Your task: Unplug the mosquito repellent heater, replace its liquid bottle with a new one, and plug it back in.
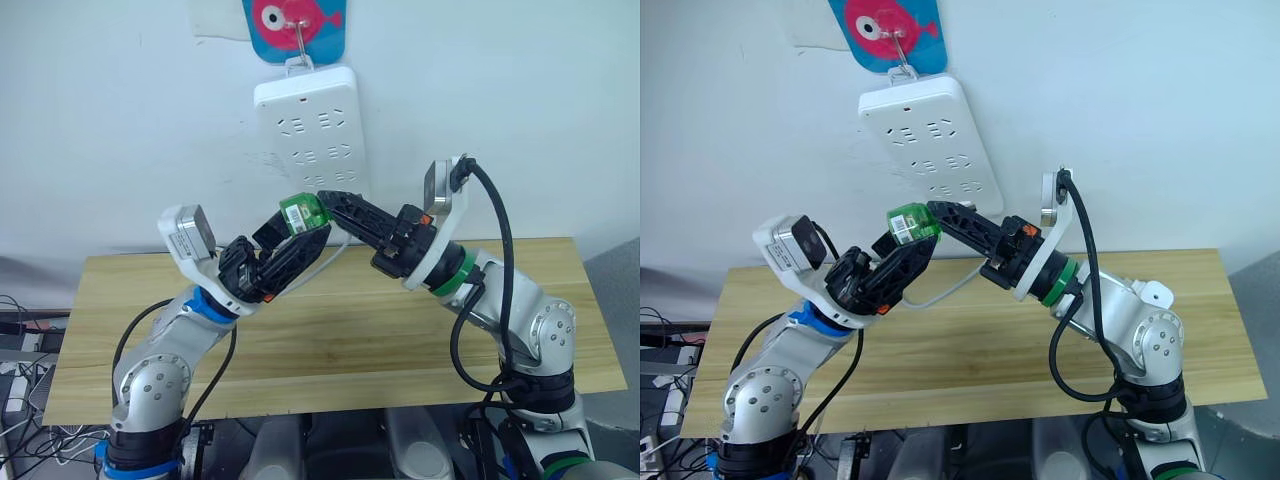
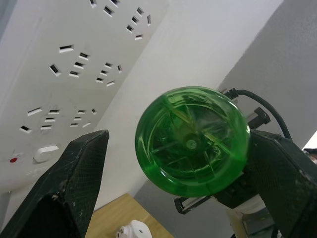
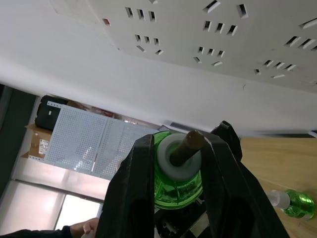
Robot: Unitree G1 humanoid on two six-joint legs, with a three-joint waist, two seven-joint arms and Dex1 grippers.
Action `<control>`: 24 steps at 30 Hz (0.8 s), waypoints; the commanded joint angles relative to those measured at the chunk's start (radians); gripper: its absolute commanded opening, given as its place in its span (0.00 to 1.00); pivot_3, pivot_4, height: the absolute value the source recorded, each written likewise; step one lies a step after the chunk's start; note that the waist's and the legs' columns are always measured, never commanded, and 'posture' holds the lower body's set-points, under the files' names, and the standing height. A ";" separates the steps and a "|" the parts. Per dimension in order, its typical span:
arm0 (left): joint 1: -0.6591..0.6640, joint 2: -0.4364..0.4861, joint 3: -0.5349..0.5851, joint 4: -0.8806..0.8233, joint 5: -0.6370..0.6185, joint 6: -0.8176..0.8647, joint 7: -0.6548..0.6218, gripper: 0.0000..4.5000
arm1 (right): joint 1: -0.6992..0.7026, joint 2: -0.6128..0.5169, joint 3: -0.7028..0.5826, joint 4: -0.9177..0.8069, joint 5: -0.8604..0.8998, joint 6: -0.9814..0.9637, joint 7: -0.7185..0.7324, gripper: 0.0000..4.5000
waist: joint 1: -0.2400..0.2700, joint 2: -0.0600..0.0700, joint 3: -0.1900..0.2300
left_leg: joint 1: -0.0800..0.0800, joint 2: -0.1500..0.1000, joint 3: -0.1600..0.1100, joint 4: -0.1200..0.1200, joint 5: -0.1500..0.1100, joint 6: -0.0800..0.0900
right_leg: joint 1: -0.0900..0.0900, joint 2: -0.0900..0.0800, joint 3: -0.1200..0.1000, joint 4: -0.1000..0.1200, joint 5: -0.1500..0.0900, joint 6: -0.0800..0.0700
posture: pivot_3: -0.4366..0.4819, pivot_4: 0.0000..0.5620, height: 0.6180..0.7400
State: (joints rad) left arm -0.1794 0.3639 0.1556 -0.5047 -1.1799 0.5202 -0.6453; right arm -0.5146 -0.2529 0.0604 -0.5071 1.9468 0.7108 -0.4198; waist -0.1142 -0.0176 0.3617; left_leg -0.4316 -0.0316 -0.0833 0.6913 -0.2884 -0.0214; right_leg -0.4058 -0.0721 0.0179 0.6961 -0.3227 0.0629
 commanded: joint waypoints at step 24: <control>-0.123 0.403 0.096 0.044 -0.012 0.170 -0.248 0.99 | -0.228 -0.604 -0.001 0.088 -0.612 0.306 0.928 0.19 | 0.001 -0.001 0.000 | 0.000 0.000 0.001 -0.009 0.001 -0.001 | -0.001 0.000 -0.001 -0.010 0.000 0.000 | 0.28 0.57 1.00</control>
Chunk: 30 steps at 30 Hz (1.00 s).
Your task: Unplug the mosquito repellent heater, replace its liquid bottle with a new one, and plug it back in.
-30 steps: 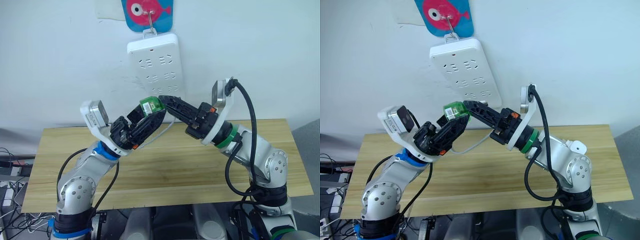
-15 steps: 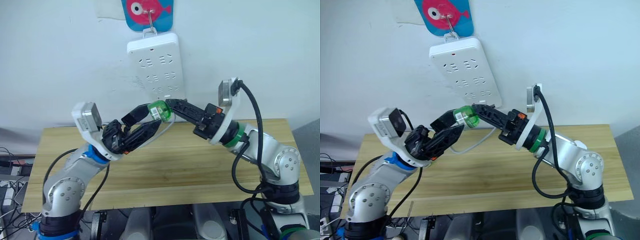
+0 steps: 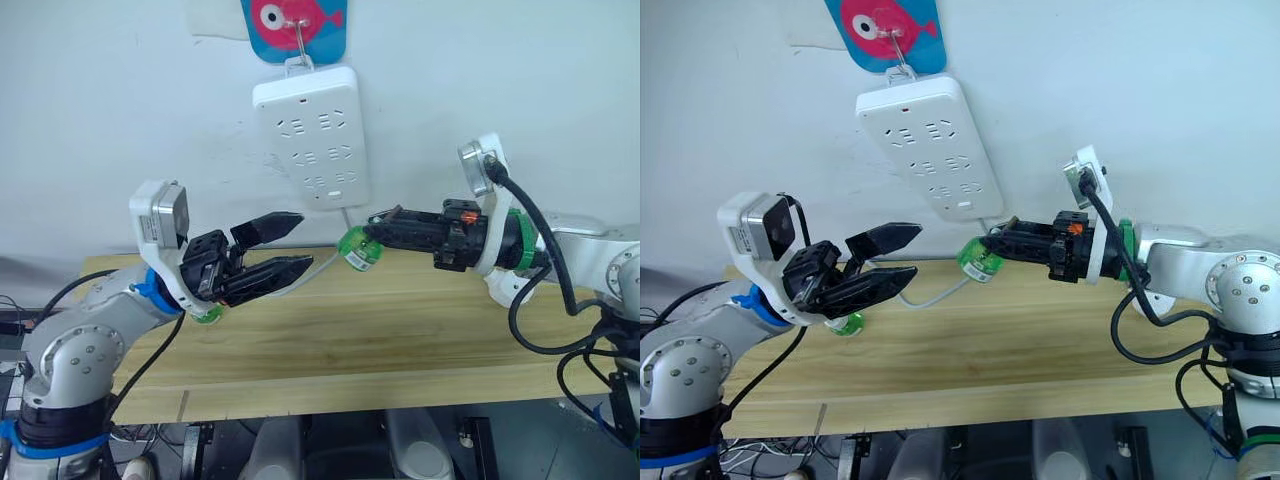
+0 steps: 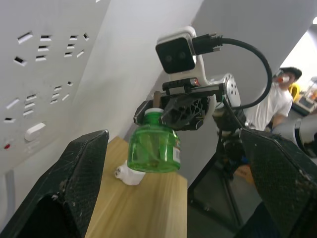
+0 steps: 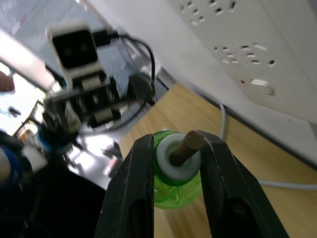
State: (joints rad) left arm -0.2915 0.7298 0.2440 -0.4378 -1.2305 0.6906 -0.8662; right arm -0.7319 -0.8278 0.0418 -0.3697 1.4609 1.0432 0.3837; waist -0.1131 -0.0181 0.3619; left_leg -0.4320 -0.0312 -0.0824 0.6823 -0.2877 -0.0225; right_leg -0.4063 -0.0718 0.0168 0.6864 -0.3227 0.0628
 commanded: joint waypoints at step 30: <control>-0.043 0.205 -0.114 -0.082 0.514 -0.225 -0.274 0.99 | 0.077 -0.069 0.116 -0.159 -0.774 -0.213 0.475 0.19 | -0.001 -0.001 -0.001 | -0.001 0.000 0.001 0.001 0.001 -0.001 | 0.000 -0.001 -0.002 0.001 0.001 -0.001 | 0.27 0.52 1.00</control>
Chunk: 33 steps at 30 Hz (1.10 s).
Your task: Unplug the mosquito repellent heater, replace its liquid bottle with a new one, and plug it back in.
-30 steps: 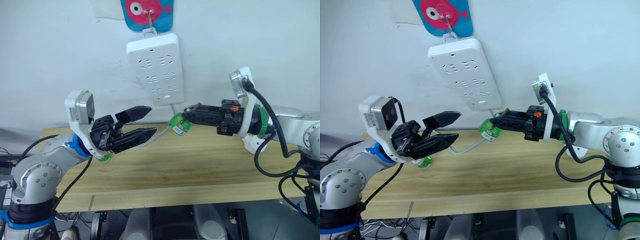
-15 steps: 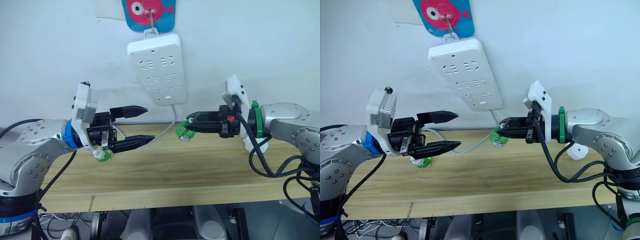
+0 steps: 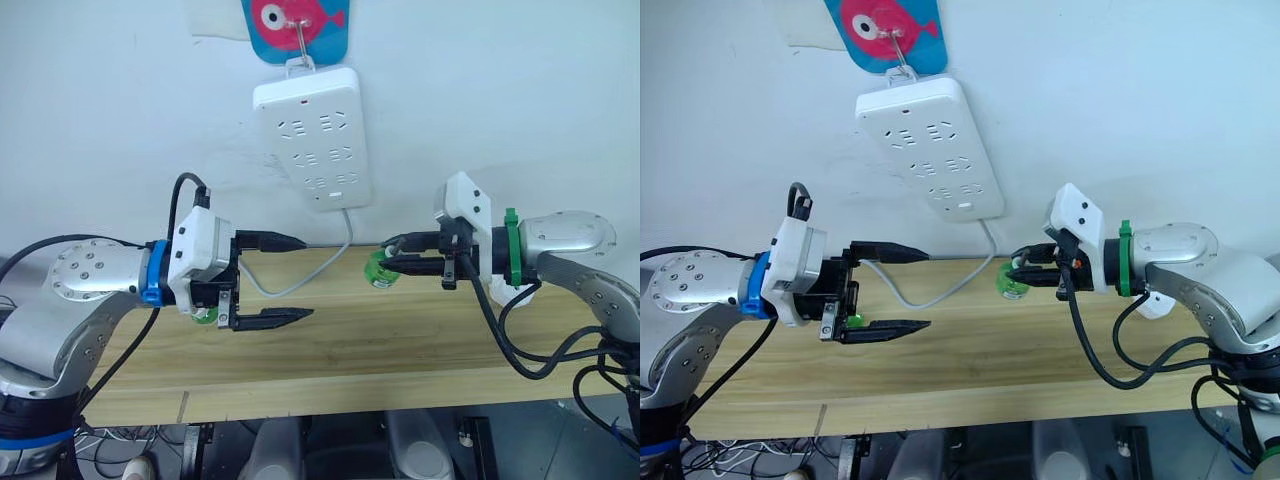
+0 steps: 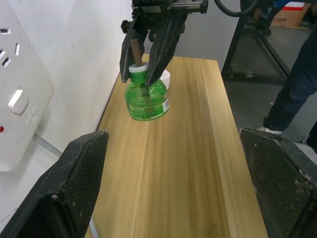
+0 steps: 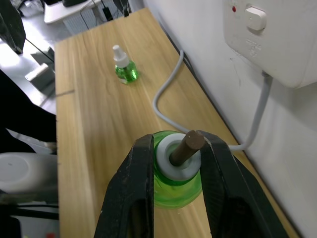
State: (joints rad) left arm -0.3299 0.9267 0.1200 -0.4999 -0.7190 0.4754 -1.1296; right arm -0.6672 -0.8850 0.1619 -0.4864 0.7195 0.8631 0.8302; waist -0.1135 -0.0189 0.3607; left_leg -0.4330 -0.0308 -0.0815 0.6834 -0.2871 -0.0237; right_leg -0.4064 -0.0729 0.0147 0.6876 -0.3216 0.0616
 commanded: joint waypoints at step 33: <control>0.015 -0.078 -0.047 -0.012 0.103 -0.038 0.045 0.99 | 0.231 0.168 -0.003 0.538 -0.723 -0.479 -0.221 0.19 | -0.003 -0.002 -0.002 | 0.001 0.001 0.001 0.016 0.004 -0.003 | 0.000 0.002 0.002 0.016 0.006 0.000 | 0.26 0.60 1.00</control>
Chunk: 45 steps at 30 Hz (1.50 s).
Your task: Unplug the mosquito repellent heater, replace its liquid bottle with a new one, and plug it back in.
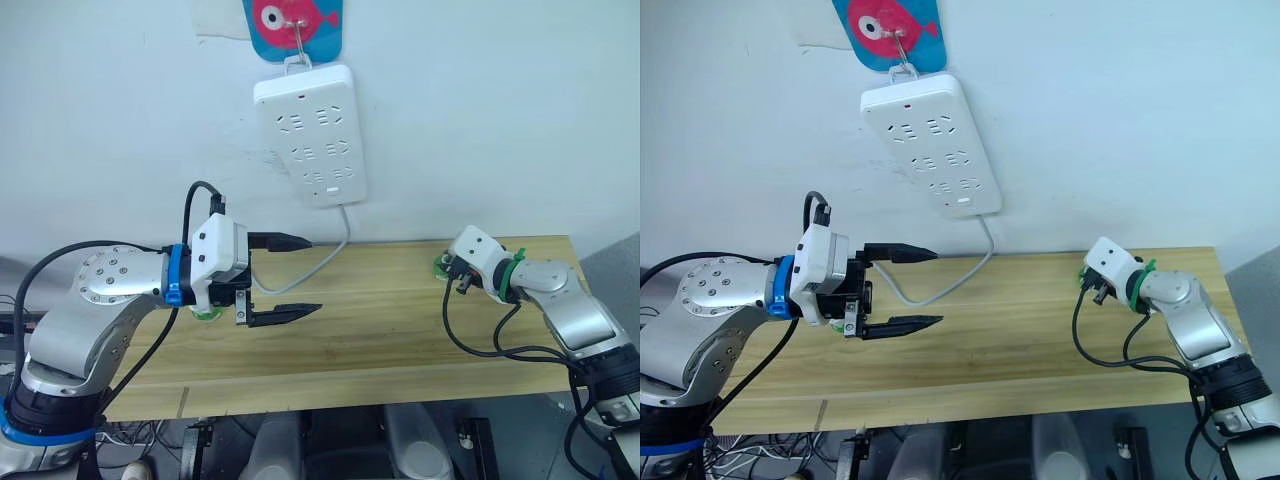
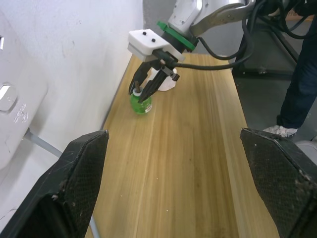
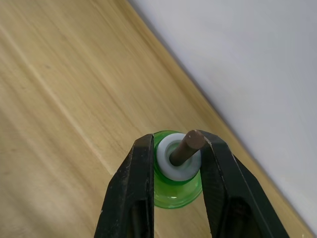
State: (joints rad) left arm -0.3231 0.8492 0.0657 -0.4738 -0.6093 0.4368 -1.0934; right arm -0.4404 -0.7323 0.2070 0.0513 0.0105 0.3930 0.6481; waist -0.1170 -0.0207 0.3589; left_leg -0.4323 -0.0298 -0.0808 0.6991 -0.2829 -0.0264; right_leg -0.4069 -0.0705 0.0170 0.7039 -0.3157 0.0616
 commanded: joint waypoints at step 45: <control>-0.004 -0.023 0.020 -0.041 -0.049 0.039 0.072 1.00 | -0.021 0.116 -0.102 0.042 -0.036 0.051 -0.080 0.99 | 0.003 0.000 0.000 | 0.001 0.000 0.000 0.000 0.000 0.000 | 0.000 0.001 0.001 0.002 0.000 0.000 | 0.28 0.64 1.00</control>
State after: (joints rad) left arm -0.3250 0.8287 0.0666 -0.4990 -0.6528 0.4924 -1.0164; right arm -0.4579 -0.6050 0.1311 0.1263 -0.0187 0.4614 0.5664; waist -0.1143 -0.0205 0.3592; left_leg -0.4313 -0.0297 -0.0809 0.6992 -0.2828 -0.0260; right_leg -0.4069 -0.0699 0.0177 0.7058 -0.3157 0.0616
